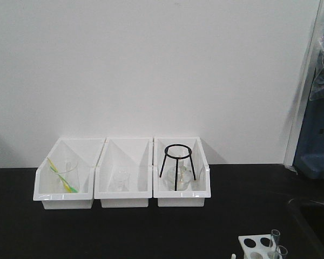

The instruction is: Flip and reinsert test tube from rack

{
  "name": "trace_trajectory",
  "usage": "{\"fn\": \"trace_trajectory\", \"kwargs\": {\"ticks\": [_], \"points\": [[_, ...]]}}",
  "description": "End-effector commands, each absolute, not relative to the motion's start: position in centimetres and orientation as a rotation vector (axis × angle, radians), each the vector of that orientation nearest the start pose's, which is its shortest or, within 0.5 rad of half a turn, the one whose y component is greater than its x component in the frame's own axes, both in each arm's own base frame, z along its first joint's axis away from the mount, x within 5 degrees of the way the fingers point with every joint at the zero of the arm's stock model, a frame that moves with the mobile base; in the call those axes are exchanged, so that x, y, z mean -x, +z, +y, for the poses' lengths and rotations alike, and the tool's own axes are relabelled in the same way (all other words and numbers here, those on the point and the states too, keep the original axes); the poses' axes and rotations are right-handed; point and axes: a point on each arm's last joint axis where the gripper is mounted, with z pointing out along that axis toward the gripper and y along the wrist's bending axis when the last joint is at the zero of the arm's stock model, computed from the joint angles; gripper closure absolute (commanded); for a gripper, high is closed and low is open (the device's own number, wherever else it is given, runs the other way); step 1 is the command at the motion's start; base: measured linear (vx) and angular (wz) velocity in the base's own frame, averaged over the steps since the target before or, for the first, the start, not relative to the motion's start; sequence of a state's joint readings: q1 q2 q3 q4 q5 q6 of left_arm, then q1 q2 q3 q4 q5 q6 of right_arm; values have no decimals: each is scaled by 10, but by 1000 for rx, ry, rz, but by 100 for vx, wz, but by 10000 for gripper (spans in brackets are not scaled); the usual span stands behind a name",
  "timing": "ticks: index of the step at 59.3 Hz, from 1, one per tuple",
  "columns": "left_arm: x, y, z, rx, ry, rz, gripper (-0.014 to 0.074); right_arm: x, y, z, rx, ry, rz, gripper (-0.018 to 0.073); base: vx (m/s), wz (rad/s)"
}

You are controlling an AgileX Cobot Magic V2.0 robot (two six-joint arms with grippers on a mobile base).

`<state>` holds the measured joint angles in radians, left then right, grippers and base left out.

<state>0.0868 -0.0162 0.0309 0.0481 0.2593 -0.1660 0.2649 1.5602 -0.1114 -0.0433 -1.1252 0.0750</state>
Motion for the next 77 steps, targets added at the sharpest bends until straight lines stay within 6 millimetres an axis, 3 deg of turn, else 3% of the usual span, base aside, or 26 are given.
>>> {"fn": "trace_trajectory", "kwargs": {"ticks": [1, 21, 40, 53, 77], "points": [[-55, 187, 5, 175, -26, 1660, 603, -197, 168, 59, 210, 290, 1556, 69, 0, 0], [-55, 187, 5, 175, -26, 1660, 603, -202, 172, 61, 229, 285, 1531, 182, 0, 0], [-55, 187, 5, 175, -26, 1660, 603, -202, 172, 61, 231, 288, 1529, 575, 0, 0], [-55, 187, 5, 175, -26, 1660, 603, -198, 184, 62, 227, 327, 1483, 572, 0, 0], [-55, 187, 5, 175, -26, 1660, 603, -185, 236, 57, 219, 314, 1445, 571, 0, 0]]}}
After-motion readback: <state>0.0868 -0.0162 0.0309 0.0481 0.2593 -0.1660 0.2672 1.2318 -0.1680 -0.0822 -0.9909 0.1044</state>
